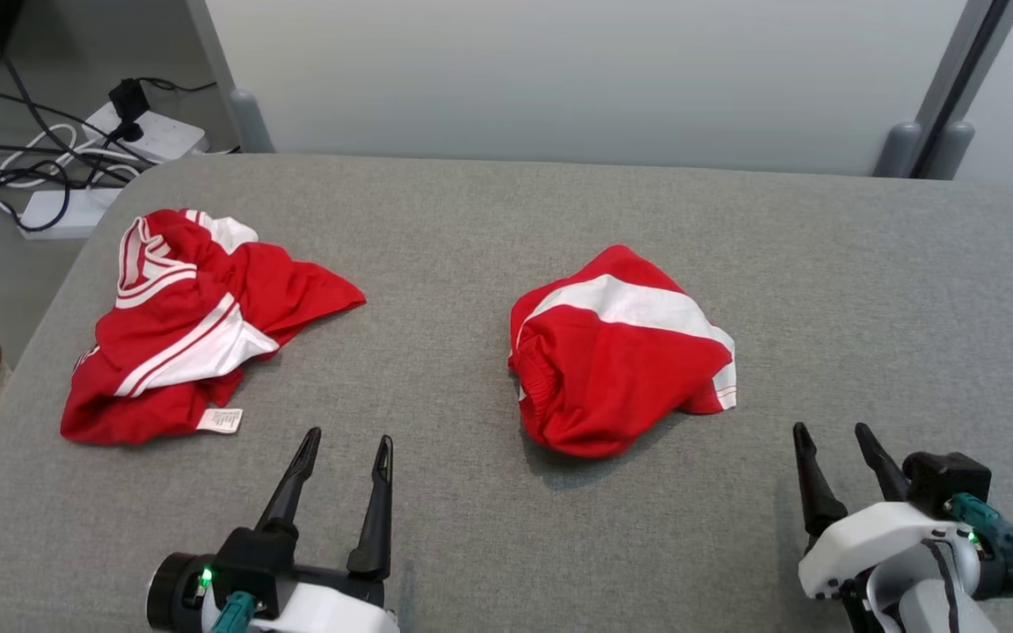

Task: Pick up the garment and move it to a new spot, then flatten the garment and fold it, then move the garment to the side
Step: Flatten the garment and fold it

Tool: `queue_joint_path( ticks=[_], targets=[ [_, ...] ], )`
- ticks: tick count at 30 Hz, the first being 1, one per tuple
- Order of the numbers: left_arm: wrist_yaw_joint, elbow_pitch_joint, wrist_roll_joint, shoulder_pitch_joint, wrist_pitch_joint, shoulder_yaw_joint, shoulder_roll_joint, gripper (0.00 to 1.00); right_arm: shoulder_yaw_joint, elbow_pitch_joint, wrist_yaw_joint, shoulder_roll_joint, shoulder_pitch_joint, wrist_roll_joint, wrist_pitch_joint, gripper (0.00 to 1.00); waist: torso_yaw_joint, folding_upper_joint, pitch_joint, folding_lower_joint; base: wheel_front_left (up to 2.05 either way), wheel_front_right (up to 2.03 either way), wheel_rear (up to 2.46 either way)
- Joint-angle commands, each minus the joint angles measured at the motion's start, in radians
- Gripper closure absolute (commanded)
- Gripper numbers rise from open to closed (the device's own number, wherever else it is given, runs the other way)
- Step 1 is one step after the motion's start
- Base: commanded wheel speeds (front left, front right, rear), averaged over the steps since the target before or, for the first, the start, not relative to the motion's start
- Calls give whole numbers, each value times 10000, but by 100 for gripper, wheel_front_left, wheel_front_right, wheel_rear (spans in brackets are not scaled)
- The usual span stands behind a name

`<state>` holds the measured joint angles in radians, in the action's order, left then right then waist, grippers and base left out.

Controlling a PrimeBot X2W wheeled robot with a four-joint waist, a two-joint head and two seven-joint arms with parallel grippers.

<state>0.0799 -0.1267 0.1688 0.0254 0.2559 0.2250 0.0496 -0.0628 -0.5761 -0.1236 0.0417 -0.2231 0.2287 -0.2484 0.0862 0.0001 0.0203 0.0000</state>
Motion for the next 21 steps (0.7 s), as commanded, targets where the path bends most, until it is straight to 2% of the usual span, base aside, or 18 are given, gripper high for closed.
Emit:
queue_joint_path(
  ticks=[1,4,10,21],
  targets=[
    [0,304,50,-694,59,-172,7,0,-51,-622,-71,85,-847,11,-134,0,281,-1,283,0,0,0,0],
    [-13,292,37,-868,59,-83,7,0,69,-1706,-71,85,-1654,188,-134,0,481,-1,538,0,0,0,0],
    [-92,243,-10,-1190,59,54,7,0,-71,-3070,-71,85,-2853,438,-134,0,809,-1,1075,0,0,0,0],
    [-89,176,113,-1732,59,291,7,0,-411,-4838,-71,85,-3946,682,-134,0,1292,-1,1613,0,0,0,0]
  ],
)
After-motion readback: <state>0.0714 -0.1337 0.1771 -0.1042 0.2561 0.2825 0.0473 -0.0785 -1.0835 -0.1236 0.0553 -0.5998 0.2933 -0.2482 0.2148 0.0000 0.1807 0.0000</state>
